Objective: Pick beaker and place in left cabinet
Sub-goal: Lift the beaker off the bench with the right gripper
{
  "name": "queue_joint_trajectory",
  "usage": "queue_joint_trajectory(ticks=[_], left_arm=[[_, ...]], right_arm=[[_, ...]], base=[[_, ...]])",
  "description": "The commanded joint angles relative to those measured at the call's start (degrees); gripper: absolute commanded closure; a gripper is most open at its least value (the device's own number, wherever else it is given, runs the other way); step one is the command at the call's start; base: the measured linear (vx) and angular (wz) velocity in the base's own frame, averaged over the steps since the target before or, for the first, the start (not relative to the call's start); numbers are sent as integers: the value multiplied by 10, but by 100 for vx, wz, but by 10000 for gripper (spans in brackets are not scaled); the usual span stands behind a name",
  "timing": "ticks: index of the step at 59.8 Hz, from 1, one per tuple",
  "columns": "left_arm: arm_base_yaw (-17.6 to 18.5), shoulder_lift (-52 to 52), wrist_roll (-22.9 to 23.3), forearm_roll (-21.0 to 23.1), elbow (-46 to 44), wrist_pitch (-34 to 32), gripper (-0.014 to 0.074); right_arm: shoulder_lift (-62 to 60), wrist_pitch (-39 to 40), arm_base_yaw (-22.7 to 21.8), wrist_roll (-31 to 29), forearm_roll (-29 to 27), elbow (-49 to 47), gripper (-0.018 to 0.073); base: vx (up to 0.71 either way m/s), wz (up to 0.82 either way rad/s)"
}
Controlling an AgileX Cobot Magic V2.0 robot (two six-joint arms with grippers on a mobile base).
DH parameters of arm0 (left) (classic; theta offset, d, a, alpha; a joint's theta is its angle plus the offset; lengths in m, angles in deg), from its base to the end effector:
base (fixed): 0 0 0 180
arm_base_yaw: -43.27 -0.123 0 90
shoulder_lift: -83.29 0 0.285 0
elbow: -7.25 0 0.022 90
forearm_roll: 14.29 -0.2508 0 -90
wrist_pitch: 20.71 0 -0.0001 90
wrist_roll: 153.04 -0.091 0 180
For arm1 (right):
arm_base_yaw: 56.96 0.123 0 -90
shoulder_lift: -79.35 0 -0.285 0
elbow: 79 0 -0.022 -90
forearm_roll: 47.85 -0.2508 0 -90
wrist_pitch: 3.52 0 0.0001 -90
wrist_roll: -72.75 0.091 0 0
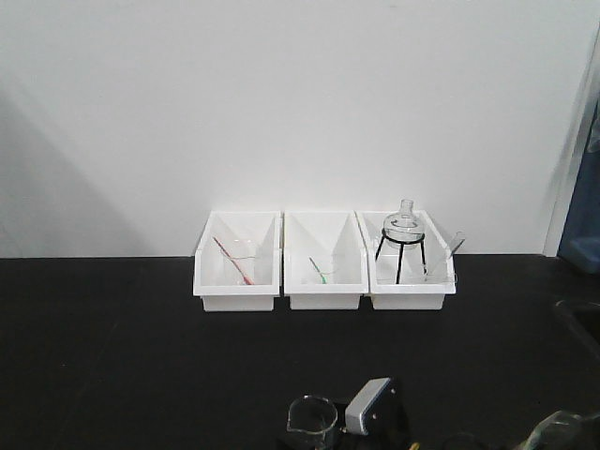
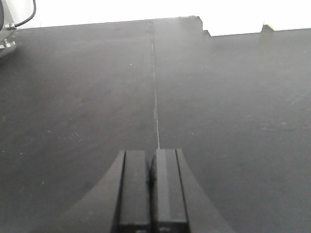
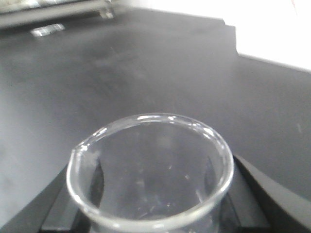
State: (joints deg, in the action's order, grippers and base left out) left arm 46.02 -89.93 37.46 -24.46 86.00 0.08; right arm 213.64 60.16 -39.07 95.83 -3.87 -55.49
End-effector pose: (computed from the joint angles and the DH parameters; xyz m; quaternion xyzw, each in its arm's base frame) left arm 0.0528 0.0032 0.1730 -0.0065 0.7985 0.0055 0.6019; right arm 0.3478 0.1718 0.0878 -0.3191 0.6940 0.3453 0.5453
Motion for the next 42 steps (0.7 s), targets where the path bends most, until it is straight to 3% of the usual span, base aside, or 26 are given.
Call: queue_joint_trajectory(ticks=[1, 11, 12, 14, 23, 32, 38, 42], left_arm=[[3, -6, 2, -2, -9, -43, 593], [3, -6, 2, -2, -9, -43, 593], [3, -6, 2, -2, -9, -43, 593], [3, -6, 2, -2, -9, -43, 593], [3, -6, 2, -2, -9, -43, 593], [3, -6, 2, -2, -9, -43, 593], [3, -6, 2, -2, -9, -43, 593], [3, -6, 2, -2, -9, -43, 593]], right_arm=[[-88, 2, -2, 55, 12, -11, 568], [-215, -181, -2, 200, 69, -11, 564], [-318, -320, -2, 315, 139, -11, 564], [-356, -364, -2, 355, 178, -11, 564], [-484, -485, -2, 523, 333, 1, 564], [-612, -553, -2, 663, 472, 53, 564], [-698, -575, -2, 719, 535, 108, 564], [-756, -600, -2, 746, 545, 154, 564]], base=[[0, 0], [0, 0], [0, 0], [0, 0], [0, 0], [0, 0], [0, 0], [0, 0]])
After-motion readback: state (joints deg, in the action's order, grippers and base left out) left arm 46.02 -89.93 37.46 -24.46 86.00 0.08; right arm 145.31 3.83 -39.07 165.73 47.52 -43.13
